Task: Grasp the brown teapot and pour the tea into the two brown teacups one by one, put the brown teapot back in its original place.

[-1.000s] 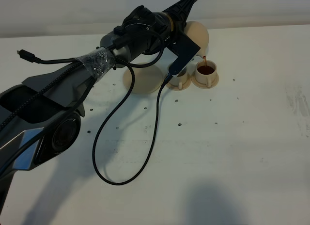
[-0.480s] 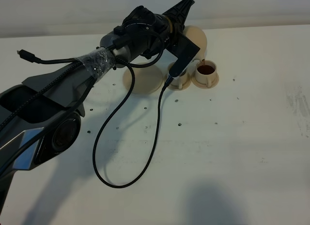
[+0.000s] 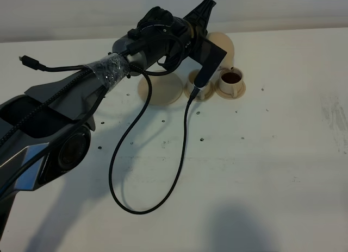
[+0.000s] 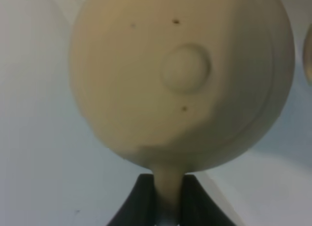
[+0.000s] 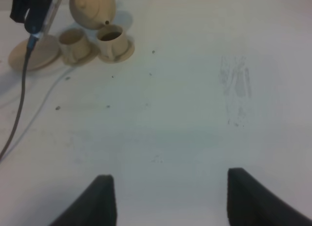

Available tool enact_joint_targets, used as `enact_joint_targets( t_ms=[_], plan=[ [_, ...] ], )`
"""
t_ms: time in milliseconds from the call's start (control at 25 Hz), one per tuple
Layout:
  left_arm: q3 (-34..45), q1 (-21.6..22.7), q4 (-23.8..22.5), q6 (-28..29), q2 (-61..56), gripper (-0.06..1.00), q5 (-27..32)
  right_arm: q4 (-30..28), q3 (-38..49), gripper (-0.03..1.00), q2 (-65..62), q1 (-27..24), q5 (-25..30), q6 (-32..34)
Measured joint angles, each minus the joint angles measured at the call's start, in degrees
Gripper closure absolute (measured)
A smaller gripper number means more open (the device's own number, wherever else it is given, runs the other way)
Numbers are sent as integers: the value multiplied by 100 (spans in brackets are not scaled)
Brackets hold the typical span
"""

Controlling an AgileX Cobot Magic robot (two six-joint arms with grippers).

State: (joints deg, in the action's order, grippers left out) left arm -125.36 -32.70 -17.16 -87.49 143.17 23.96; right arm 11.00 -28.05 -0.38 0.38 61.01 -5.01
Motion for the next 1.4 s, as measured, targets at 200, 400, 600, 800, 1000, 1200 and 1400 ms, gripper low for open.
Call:
enact_joint_targets(
  t_ms=[200,400,600,800,1000,1200,1400],
  plan=[
    [0,0,2,151,-19,84,92,0,0,45,0,0,-5,0],
    [0,0,43,214,-57,84,136,0,0,45,0,0,-5,0],
    [0,5,60,477,-136,84,154,0,0,45,0,0,-5,4],
    [0,5,60,764,-276,84,396,0,0,45,0,0,-5,4],
    [0,0,60,1408,-553,84,1025,0,0,45,0,0,-5,4],
    [0,0,170,2002,-845,84,1897,0,0,45,0,0,-5,4],
    [-5,0,661,2584,-913,84,2756,0,0,45,0,0,-5,4]
  ],
)
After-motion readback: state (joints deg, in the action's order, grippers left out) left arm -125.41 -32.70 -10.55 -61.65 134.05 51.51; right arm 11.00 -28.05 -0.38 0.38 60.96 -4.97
